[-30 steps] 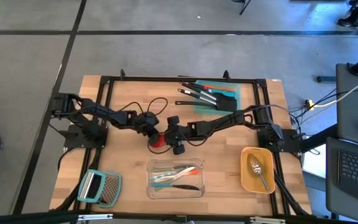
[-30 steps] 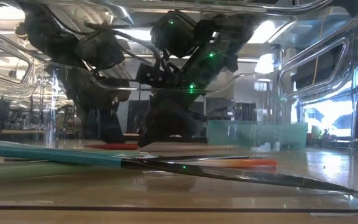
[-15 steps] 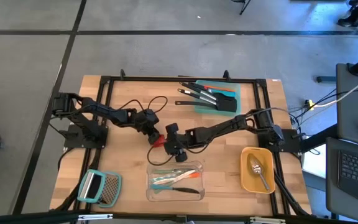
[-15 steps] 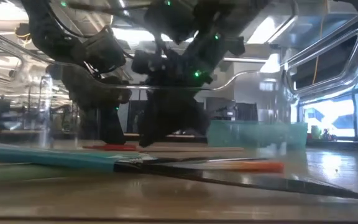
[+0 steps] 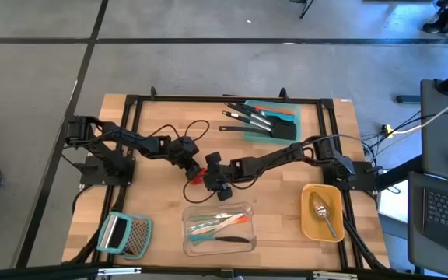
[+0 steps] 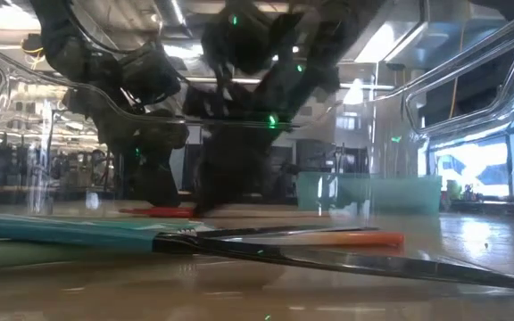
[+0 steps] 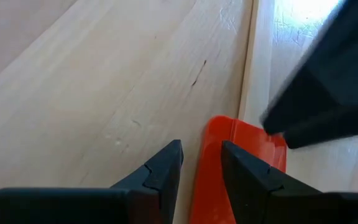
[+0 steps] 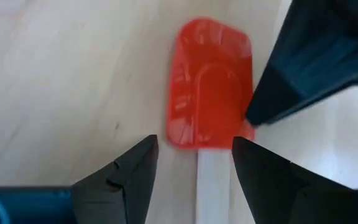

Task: Pick & Place Kitchen Items
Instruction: Put the red spatula into the green bin

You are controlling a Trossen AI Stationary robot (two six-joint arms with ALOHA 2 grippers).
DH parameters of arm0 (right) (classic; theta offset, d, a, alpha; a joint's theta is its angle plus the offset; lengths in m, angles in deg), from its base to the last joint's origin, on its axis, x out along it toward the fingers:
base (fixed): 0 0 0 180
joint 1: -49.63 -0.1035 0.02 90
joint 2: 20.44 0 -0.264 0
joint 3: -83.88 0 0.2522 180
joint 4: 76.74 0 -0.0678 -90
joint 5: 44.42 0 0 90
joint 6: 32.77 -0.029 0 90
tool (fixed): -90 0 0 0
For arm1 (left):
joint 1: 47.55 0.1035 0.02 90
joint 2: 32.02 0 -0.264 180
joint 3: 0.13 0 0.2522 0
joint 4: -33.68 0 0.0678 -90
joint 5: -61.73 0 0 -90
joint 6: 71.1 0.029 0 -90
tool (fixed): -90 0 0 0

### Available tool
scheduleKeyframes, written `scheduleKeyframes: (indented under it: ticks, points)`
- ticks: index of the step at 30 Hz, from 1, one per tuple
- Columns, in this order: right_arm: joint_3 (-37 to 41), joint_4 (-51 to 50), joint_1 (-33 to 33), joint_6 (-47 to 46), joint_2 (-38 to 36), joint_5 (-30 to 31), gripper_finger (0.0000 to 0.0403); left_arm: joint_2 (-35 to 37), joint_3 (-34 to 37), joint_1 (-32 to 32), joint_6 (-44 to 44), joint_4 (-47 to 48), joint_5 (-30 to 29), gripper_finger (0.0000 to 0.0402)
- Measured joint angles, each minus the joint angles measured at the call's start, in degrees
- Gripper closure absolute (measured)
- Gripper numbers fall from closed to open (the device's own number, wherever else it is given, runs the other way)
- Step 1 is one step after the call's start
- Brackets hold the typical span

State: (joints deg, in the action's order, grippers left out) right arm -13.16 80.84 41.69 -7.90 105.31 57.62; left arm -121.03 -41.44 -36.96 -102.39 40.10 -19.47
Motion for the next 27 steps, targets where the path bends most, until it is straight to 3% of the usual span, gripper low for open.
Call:
scheduleKeyframes:
  ticks: [8,15,27]
  points:
    - [-0.1,0.6,0.1,1.6,1.6,0.2,0.0188,0.0,0.1,0.0,-2.2,-0.7,0.0,0.0288]
    - [0.1,5.7,0.5,3.9,2.2,5.2,0.0188,0.0,0.1,0.1,-3.8,-0.7,1.5,0.0288]
    - [0.2,5.3,1.9,3.4,2.2,10.7,0.0188,0.0,0.1,0.2,-8.8,-0.3,3.3,0.0288]
